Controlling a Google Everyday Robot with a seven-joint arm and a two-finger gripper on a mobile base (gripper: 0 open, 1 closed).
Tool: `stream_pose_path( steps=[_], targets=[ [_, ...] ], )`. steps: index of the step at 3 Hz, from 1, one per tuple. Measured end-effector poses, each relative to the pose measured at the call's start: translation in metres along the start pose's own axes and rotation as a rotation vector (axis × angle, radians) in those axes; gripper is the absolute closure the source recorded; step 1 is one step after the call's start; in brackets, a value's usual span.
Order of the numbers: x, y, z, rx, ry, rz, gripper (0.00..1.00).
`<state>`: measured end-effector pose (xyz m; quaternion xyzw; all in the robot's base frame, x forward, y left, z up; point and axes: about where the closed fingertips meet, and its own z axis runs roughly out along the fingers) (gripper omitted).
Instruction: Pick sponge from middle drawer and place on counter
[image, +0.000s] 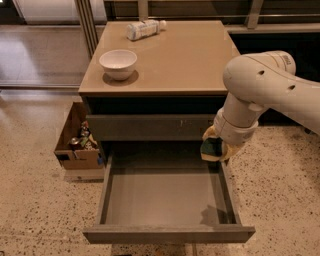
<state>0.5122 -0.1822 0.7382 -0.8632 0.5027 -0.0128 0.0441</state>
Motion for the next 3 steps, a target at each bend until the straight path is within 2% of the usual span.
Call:
stream_pose_path(
  steps=[1,2,3],
  targets=[
    [0.003,-0.004,-0.007,0.003,0.012,-0.011,1.0],
    [0.017,-0.017,-0.03,0.007,0.05,-0.029,1.0],
    [0.03,-0.04,-0.045,0.008,0.059,-0.068,1.0]
  ],
)
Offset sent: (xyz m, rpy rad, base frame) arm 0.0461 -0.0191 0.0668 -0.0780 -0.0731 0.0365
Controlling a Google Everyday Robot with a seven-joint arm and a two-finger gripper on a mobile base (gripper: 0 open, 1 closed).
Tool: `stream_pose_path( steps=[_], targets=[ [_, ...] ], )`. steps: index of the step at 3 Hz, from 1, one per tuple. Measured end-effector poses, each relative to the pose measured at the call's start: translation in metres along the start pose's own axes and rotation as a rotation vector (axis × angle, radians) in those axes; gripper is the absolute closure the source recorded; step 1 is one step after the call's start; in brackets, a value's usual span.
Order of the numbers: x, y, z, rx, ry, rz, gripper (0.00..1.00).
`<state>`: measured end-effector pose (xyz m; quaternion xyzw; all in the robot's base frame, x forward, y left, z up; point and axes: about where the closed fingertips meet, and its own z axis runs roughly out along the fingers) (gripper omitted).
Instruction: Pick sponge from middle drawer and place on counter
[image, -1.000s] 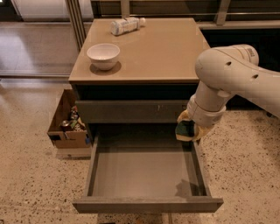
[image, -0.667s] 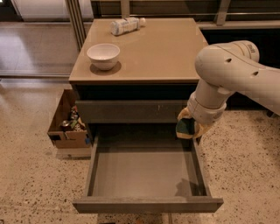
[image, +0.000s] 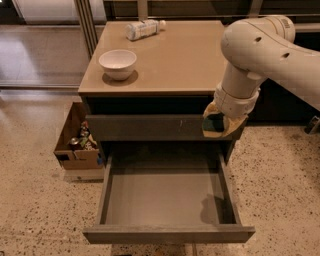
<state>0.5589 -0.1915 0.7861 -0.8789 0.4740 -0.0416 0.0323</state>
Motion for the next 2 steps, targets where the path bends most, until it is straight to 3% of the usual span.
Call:
stream_pose_path(
  steps=[2],
  targets=[
    [0.026,-0.076,-0.013,0.042,0.003,-0.11,1.0]
  ],
)
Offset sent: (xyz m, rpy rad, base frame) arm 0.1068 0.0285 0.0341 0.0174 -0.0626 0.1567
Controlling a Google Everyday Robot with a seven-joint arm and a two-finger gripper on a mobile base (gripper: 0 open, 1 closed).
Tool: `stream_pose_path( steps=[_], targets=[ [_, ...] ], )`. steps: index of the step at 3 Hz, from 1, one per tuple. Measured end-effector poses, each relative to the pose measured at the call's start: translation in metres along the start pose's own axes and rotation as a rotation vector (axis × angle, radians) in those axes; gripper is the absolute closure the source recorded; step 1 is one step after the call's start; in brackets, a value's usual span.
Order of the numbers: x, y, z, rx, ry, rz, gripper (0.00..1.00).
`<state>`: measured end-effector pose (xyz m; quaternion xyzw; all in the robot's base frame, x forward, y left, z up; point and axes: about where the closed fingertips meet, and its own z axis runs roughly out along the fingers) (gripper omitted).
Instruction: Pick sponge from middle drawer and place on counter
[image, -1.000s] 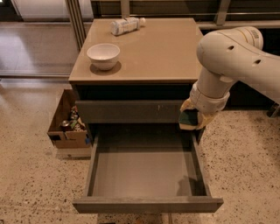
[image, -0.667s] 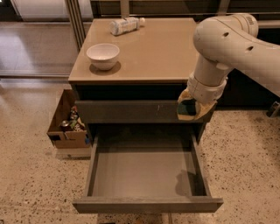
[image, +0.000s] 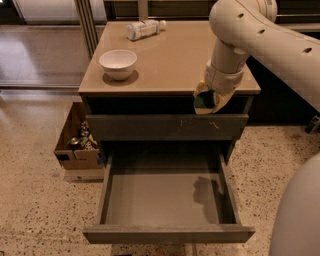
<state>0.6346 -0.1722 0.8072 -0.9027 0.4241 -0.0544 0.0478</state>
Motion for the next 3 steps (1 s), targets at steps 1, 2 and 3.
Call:
stream_pose_path(
  steps=[1,2,3],
  targets=[
    [0.007,-0.025,-0.004,0.007,0.011,-0.033,1.0],
    [0.016,-0.034,-0.025,0.035,0.058,-0.03,1.0],
    [0.027,-0.041,-0.04,0.038,0.089,-0.037,1.0]
  ],
)
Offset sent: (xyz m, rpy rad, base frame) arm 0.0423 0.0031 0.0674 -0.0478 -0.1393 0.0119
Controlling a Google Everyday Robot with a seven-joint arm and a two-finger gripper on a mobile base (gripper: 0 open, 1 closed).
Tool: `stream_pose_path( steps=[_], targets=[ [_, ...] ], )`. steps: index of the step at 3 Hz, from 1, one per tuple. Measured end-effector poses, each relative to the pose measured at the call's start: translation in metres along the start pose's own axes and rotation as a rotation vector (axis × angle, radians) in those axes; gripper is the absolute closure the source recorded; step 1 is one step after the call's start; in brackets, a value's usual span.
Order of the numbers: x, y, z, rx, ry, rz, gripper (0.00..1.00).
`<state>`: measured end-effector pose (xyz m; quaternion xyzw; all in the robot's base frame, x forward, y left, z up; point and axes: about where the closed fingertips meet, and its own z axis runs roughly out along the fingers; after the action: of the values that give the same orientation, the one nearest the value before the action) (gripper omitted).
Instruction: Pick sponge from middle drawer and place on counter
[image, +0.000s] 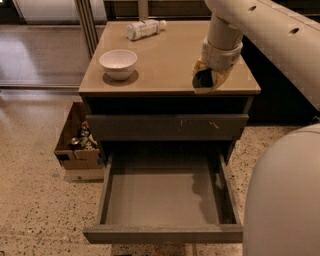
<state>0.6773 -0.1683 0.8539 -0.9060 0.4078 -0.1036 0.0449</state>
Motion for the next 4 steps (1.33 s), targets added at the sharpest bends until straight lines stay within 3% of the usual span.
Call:
stream_pose_path(
  steps=[2,3,4],
  targets=[
    [0.014,-0.024,0.009,0.04,-0.052,-0.057,1.0],
    [0.014,-0.024,0.009,0.041,-0.052,-0.057,1.0],
    [0.025,-0.03,0.015,0.078,-0.072,-0.081,1.0]
  ],
)
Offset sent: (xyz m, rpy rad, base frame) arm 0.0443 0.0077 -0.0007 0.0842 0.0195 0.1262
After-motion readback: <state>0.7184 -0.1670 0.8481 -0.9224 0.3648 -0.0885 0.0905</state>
